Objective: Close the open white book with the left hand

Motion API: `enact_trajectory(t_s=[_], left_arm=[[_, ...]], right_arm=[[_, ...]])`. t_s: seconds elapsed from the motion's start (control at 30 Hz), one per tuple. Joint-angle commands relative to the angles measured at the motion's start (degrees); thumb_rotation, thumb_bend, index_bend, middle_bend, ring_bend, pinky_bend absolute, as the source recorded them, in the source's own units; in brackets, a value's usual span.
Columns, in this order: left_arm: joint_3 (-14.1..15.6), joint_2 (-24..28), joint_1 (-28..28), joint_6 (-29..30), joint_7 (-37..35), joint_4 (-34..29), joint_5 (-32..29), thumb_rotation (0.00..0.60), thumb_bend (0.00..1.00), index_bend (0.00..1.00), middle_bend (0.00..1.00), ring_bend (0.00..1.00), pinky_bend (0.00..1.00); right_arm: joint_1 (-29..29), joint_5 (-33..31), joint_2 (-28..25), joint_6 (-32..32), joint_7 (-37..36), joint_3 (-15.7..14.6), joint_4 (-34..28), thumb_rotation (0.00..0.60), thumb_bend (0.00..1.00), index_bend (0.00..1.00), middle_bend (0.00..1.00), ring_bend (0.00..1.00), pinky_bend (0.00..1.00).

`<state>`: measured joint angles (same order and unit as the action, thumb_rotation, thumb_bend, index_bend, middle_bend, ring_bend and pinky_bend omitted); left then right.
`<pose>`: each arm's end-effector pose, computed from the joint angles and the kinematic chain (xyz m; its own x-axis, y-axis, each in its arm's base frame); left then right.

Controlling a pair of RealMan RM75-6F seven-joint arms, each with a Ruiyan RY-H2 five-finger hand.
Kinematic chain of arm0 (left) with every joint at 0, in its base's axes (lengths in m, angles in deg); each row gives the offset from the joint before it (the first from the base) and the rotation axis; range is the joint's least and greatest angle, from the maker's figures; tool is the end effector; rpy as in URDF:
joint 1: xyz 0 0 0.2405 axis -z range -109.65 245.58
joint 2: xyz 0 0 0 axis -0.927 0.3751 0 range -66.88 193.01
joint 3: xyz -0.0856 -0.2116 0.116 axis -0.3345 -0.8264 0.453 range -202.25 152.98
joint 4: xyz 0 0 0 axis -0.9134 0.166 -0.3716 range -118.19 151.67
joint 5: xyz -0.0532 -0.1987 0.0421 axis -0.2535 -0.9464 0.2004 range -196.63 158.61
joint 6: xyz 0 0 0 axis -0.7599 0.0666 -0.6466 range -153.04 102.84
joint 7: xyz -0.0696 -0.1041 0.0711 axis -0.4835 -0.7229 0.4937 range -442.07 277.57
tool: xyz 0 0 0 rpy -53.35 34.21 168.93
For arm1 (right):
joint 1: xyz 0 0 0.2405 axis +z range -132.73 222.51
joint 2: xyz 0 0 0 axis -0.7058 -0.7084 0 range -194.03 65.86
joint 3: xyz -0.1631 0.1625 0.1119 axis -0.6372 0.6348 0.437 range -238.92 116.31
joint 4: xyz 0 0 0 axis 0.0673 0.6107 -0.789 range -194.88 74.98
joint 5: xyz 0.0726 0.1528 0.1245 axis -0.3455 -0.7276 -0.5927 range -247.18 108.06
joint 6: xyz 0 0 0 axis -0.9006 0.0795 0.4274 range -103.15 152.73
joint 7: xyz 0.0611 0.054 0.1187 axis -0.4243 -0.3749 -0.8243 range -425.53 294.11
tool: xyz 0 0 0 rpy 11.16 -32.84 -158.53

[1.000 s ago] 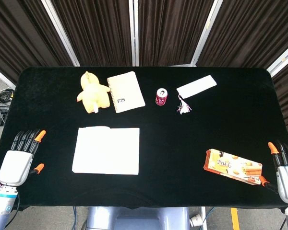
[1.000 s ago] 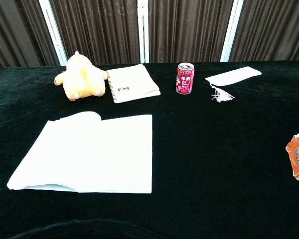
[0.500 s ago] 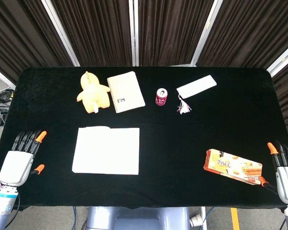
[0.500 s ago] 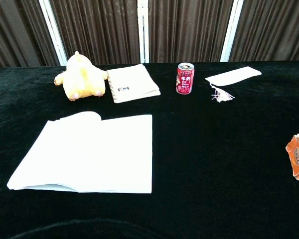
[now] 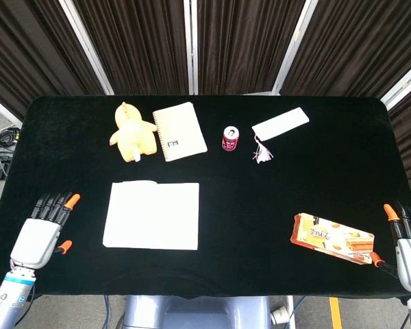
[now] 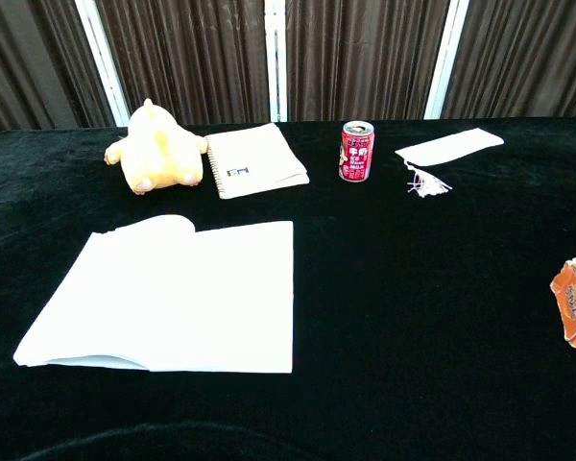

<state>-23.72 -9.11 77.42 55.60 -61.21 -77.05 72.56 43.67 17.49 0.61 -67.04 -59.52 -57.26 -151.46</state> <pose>-0.2705 0.1852 0.0896 0.5926 0.0595 0.8033 0.7925 -0.2215 -0.5682 -0.3199 -0.1511 0.1746 0.5010 0.0857 0.8612 -0.8651 0.0788 0.4954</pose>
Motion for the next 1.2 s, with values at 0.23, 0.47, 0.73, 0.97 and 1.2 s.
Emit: enact_trajectory(t_s=[0.23,0.47,0.73,0.97,1.2], left_arm=[[2.51,-6.17,2.09,-6.05,5.04,2.61,1.28,0.6,0.19,0.0,0.0,0.0,0.0],[3.26,-10.68,3.23,-9.75,8.73,4.47,0.65,0.6,0.26,0.0,0.0,0.0,0.0],[2.65,-14.93,4.26,-11.66,10.65,7.08,-0.36,0.6,0.28,0.0,0.0,0.0,0.0],[2.12,-17.99,5.04,-11.58,10.9,10.3,-0.08,0.6,0.28,0.0,0.0,0.0,0.0],[2.23,-20.71,5.44,-11.02,10.85,13.31,0.75,0.6,0.31,0.0,0.0,0.0,0.0]], right_arm=[[-0.38,0.83,-0.44,-0.97,-0.45,-0.14,-0.63,0.6,0.03,0.0,0.0,0.0,0.0],[-0.47,0.81,-0.81,-1.06,-1.54,-0.07,-0.74,0.6,0.03,0.0,0.0,0.0,0.0],[-0.6,1.0,-1.07,-1.49,-2.53,0.06,-0.8,0.6,0.03,0.0,0.0,0.0,0.0],[-0.66,1.22,-1.09,-1.83,-3.14,0.16,-0.67,0.6,0.04,0.0,0.0,0.0,0.0],[-0.66,1.3,-1.11,-1.84,-3.55,0.18,-0.64,0.6,0.04,0.0,0.0,0.0,0.0]])
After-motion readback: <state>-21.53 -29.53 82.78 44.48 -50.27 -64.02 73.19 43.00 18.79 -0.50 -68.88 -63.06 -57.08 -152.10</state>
